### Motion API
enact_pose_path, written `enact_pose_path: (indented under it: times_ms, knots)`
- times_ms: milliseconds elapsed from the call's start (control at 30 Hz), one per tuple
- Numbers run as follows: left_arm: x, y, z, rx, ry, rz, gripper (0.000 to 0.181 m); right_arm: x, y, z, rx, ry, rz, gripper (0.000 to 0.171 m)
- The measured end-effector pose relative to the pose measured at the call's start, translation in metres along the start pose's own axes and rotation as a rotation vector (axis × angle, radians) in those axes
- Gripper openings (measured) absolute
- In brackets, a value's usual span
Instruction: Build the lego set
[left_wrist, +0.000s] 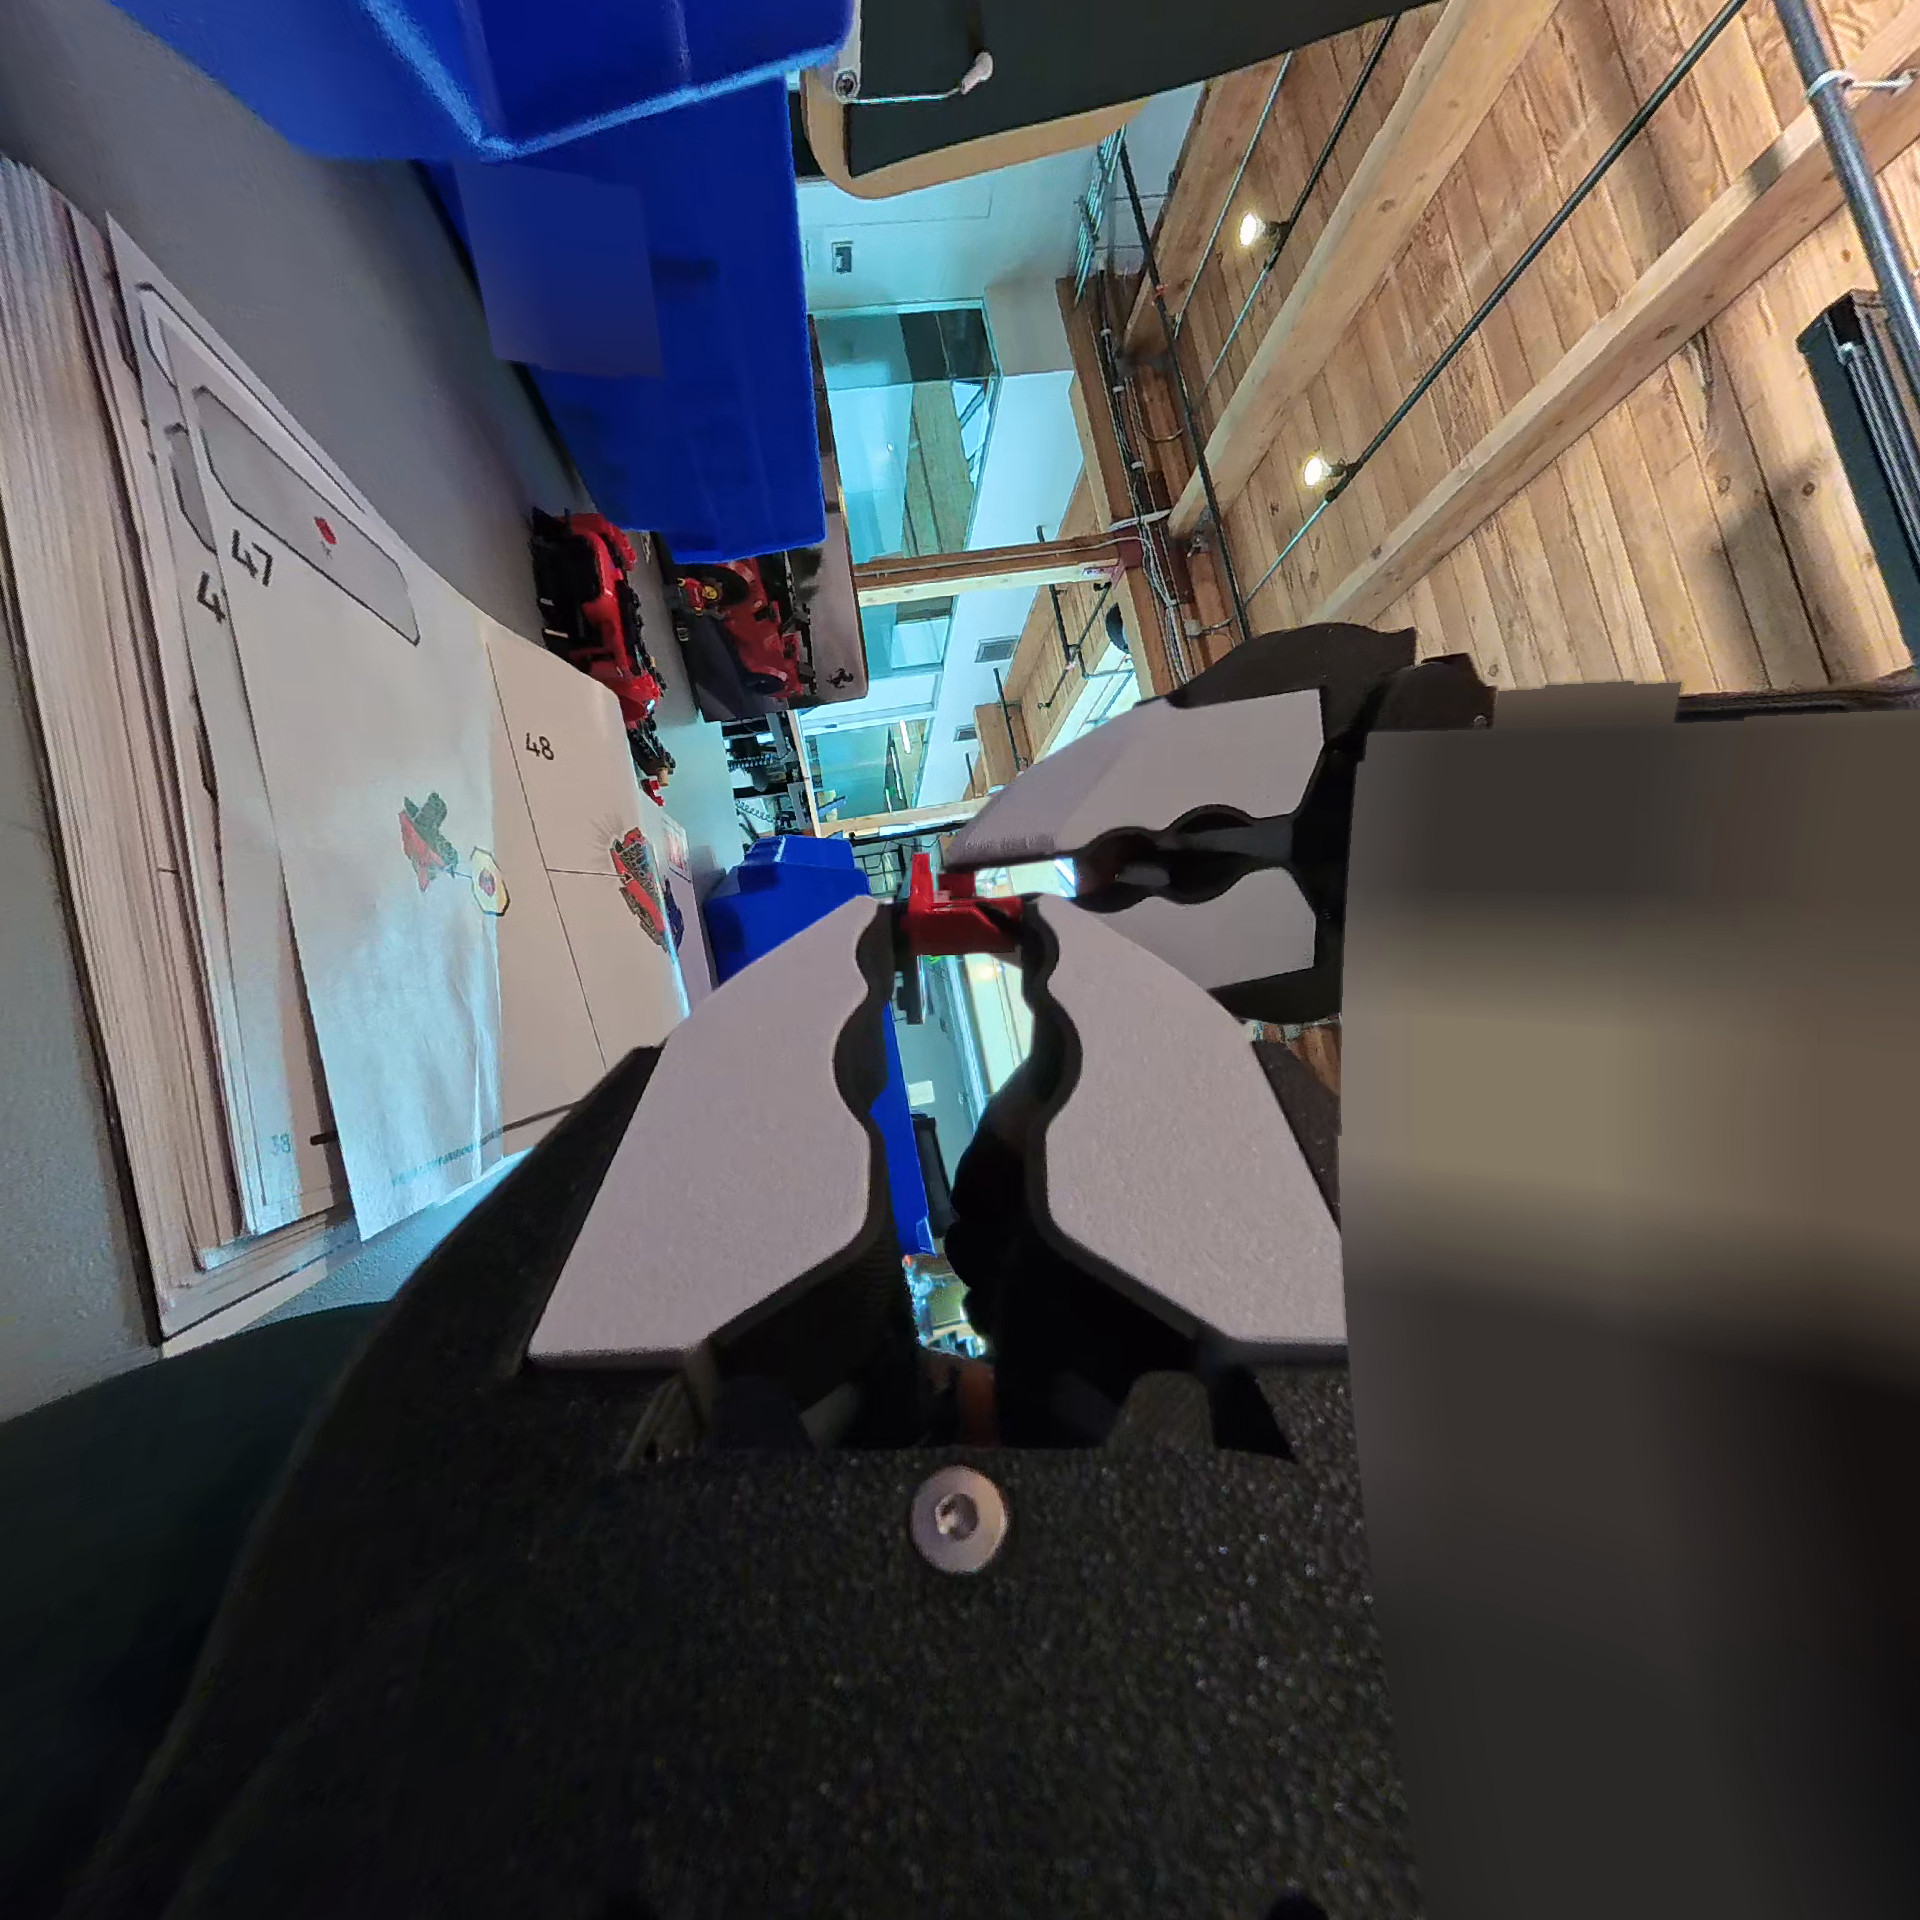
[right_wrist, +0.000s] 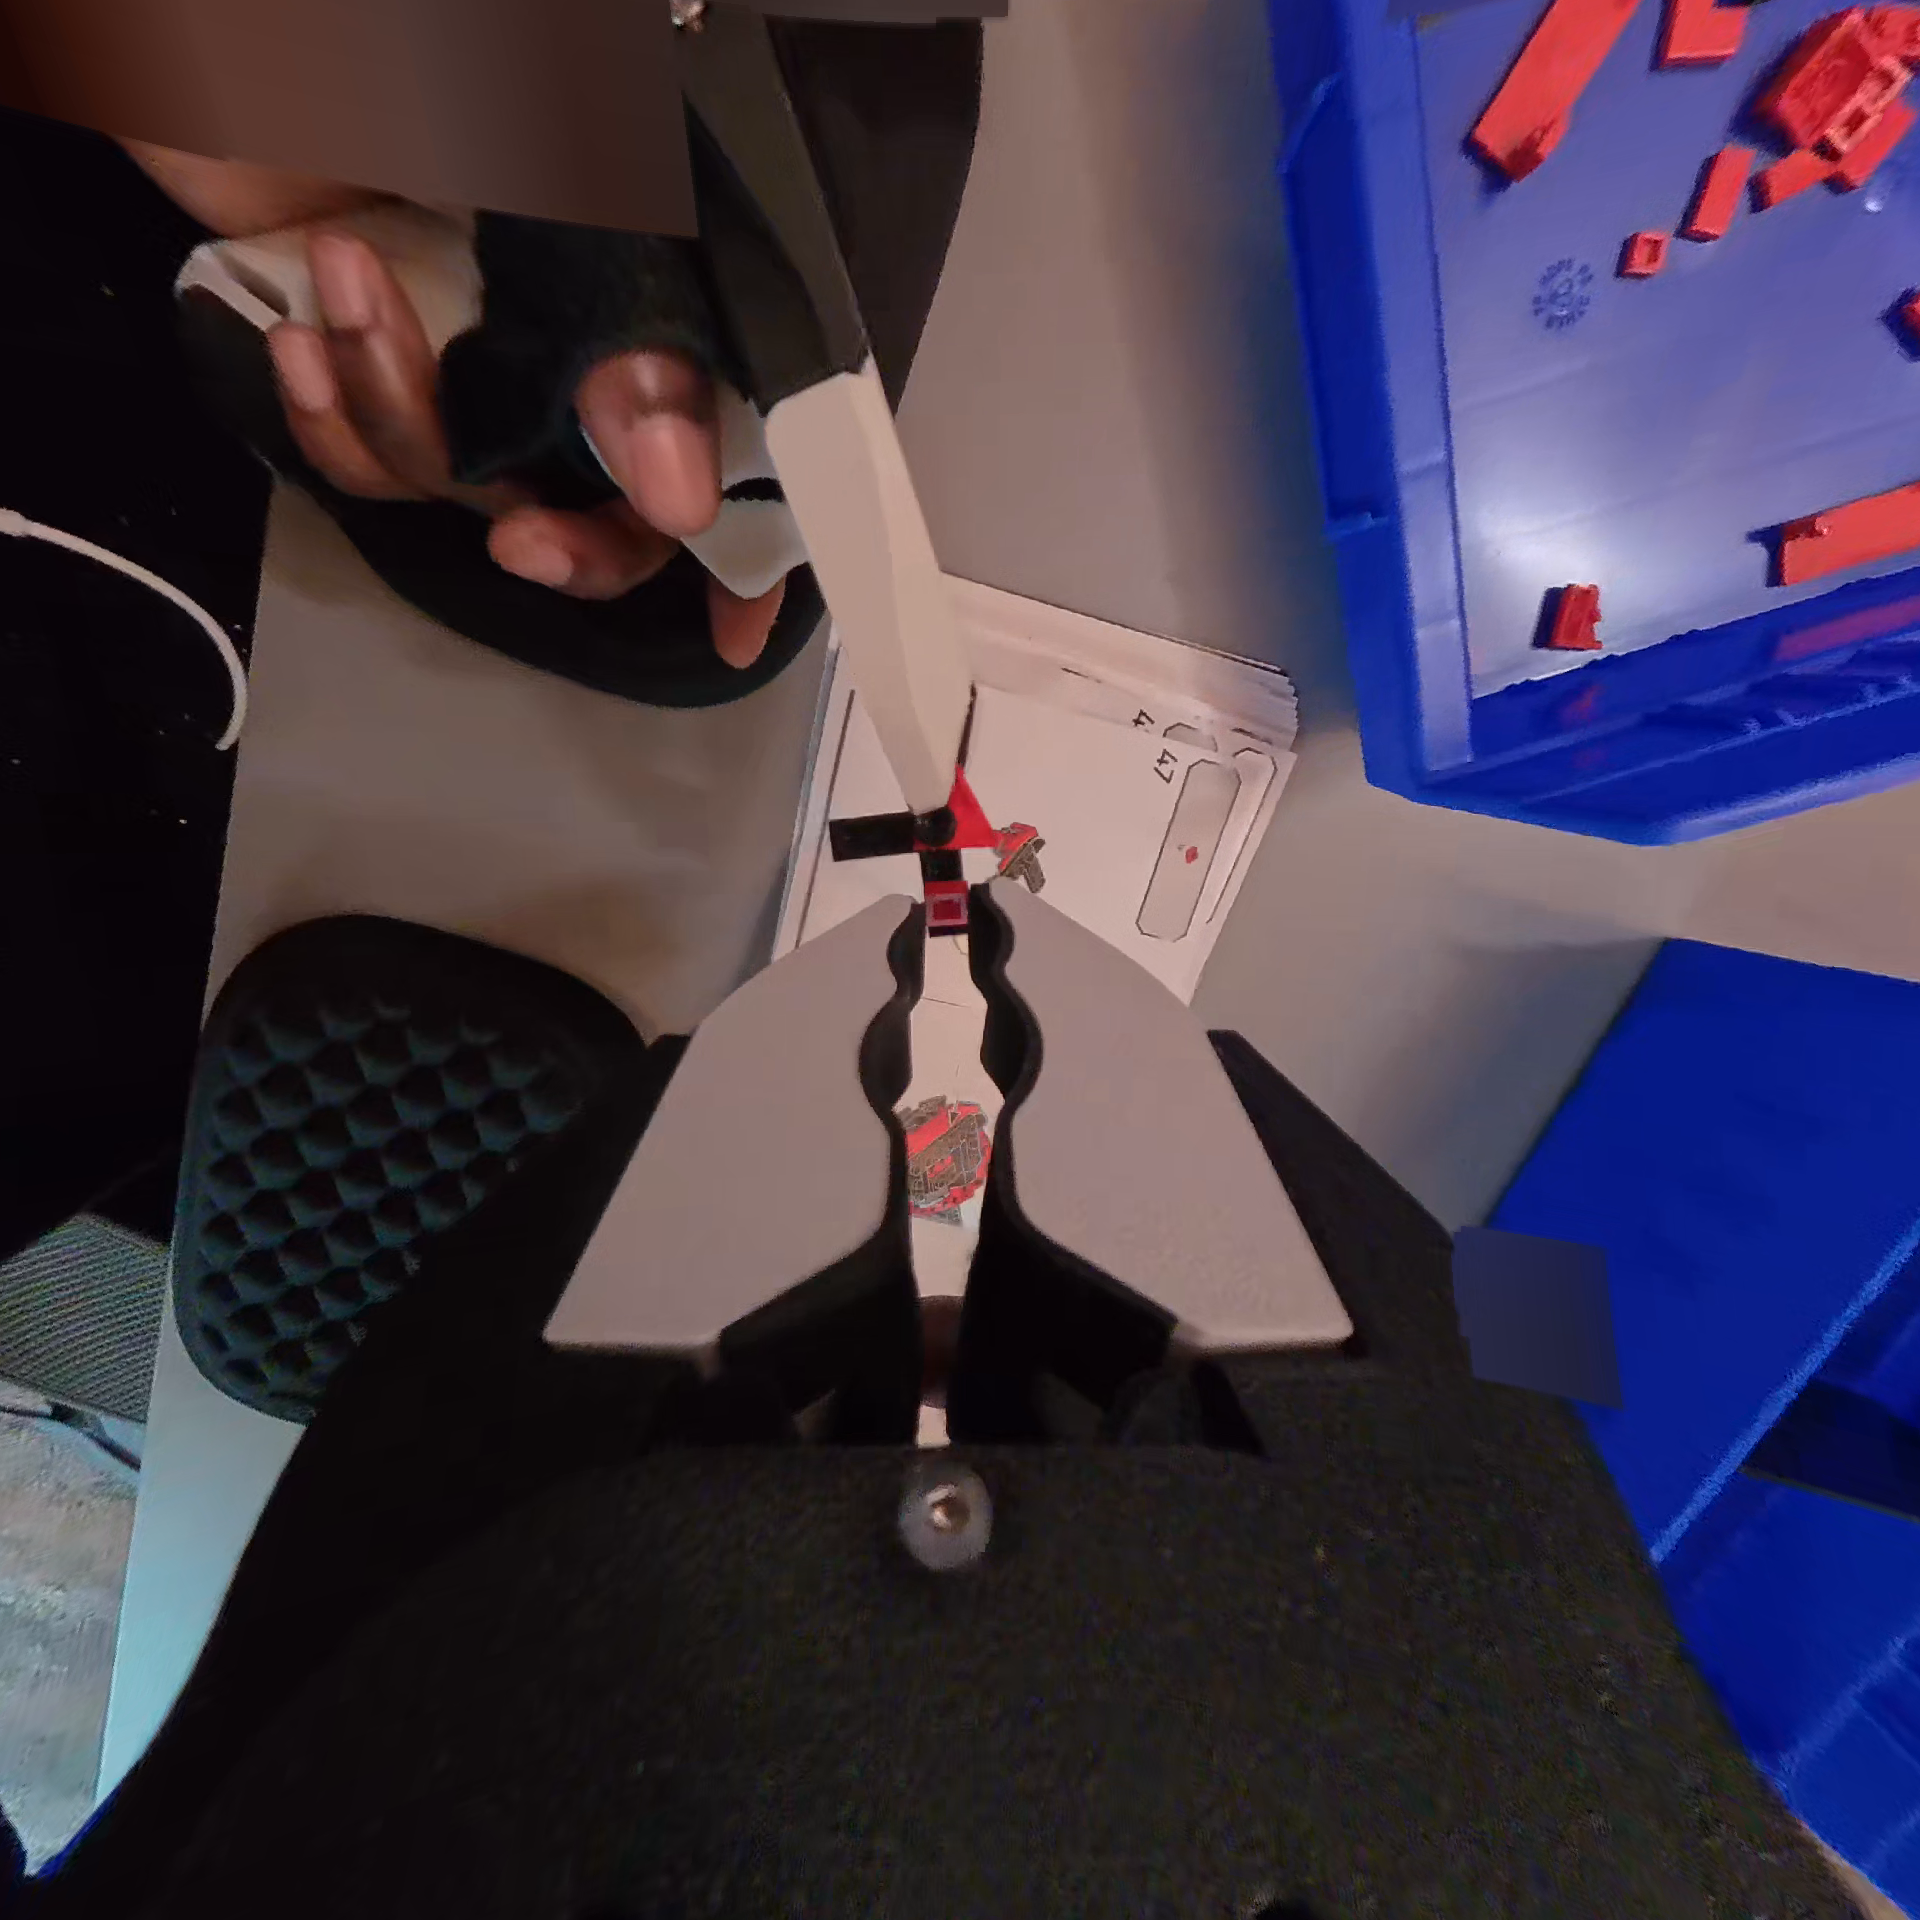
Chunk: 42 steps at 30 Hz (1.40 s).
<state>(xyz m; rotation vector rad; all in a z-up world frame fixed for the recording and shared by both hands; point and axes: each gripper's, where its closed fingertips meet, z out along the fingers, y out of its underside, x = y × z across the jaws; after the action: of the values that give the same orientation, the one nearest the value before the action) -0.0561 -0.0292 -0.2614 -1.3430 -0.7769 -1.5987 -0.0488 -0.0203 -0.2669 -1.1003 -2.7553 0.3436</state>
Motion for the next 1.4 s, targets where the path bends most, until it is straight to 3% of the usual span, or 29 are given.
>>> enact_pose_path:
  times_ms: [1400]
  knots:
    - [-0.0049, 0.0063, 0.0062, -0.031, 0.005, -0.025, 0.022, -0.0028, 0.0069, 0.0071, -0.006, -0.023, -0.002, 0.011]
